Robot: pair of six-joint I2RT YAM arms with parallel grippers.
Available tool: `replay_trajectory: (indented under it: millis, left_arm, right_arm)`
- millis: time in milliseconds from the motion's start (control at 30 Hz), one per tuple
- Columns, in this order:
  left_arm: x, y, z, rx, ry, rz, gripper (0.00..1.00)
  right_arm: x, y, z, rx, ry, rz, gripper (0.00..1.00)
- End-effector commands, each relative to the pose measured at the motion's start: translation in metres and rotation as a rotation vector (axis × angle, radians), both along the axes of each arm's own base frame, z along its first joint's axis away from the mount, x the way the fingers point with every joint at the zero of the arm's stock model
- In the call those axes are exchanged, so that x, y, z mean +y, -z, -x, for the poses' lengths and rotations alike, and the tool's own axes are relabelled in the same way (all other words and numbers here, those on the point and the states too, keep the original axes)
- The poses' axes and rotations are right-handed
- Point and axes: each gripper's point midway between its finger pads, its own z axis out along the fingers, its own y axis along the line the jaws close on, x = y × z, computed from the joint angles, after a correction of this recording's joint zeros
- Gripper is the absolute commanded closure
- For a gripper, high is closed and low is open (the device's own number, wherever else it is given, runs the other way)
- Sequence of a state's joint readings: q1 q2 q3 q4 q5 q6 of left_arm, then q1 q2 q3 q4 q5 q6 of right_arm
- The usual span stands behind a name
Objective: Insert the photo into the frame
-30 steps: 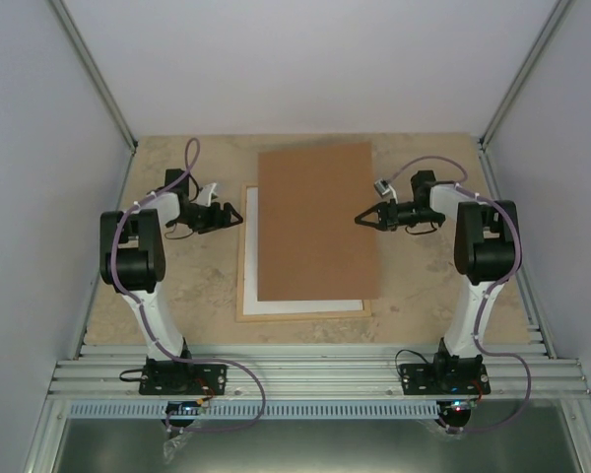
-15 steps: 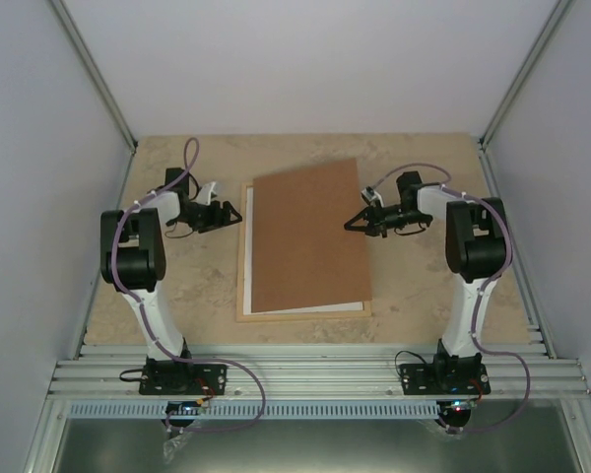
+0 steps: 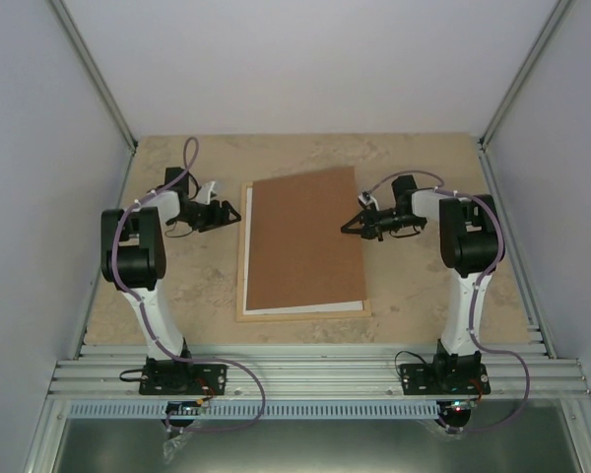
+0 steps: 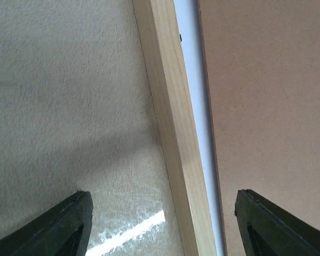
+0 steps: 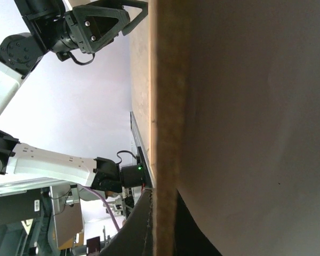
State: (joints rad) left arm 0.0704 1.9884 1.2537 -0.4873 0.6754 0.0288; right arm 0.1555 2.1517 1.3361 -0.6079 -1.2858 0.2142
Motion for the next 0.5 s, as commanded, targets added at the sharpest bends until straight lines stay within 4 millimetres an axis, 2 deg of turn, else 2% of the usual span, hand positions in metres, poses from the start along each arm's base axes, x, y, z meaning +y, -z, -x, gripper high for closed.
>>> replay_trajectory:
  millis: [0, 467]
  left_arm:
    - [0.002, 0.017, 0.002, 0.042, -0.001, -0.014, 0.25]
    - [0.003, 0.025, -0.003, 0.057, 0.0, -0.022, 0.27]
  right_arm:
    - [0.002, 0.007, 0.006, 0.037, -0.011, 0.008, 0.99]
    - [0.004, -0.006, 0.015, 0.013, -0.045, -0.01, 0.99]
